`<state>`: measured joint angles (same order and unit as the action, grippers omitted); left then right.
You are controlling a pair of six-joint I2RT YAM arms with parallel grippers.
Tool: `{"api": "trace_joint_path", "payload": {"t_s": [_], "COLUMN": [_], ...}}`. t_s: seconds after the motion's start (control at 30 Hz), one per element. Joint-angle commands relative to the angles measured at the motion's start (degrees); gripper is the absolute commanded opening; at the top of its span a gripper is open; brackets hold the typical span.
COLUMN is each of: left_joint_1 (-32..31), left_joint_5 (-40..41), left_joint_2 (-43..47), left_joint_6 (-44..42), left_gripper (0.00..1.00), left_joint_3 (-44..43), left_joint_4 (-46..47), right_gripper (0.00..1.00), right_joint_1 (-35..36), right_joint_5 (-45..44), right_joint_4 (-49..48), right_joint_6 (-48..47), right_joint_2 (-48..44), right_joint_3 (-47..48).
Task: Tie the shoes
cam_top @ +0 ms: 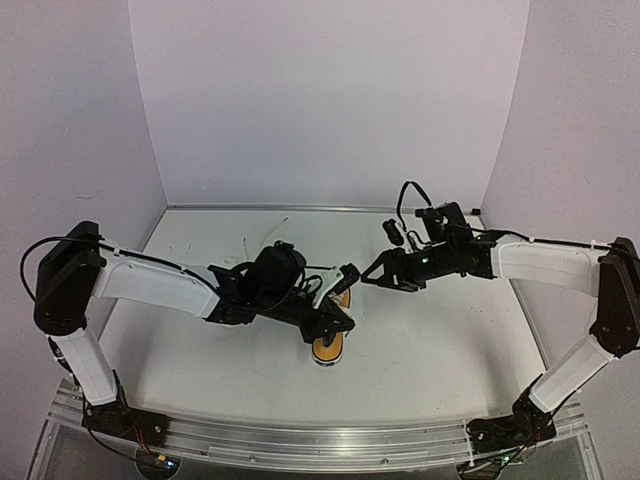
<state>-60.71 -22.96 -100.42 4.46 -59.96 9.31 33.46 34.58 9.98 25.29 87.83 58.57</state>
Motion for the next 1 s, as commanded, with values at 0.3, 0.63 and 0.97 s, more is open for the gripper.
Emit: {"api": "trace_joint_path", "payload": {"t_s": [0.3,0.63,0.97], "left_joint_1": [-0.01,0.91,2.15], "left_joint_5": [6.39,13.29,8.50], "left_joint_2": [-0.06,9.98,1.92], "left_joint_6": [-0.92,0.19,2.49], "left_gripper": [0.52,0.68,0.63], "left_joint_3": [-3.93,9.22,13.81], "left_joint_4": [-4.94,-6.07,4.22], "right_gripper": [0.65,0.65,0.52], "right_joint_1": [-0.77,-0.77,-0.77], "right_joint_5": [-2.86,-1.94,4.74], "right_joint_4": [-0.96,-3.24,-11.40], "right_joint_6": [-2.91,-4.04,-5.06], "right_joint_2": [-1.25,3.39,10.94], "right_joint_3": [-3.24,-4.39,-5.63]}}
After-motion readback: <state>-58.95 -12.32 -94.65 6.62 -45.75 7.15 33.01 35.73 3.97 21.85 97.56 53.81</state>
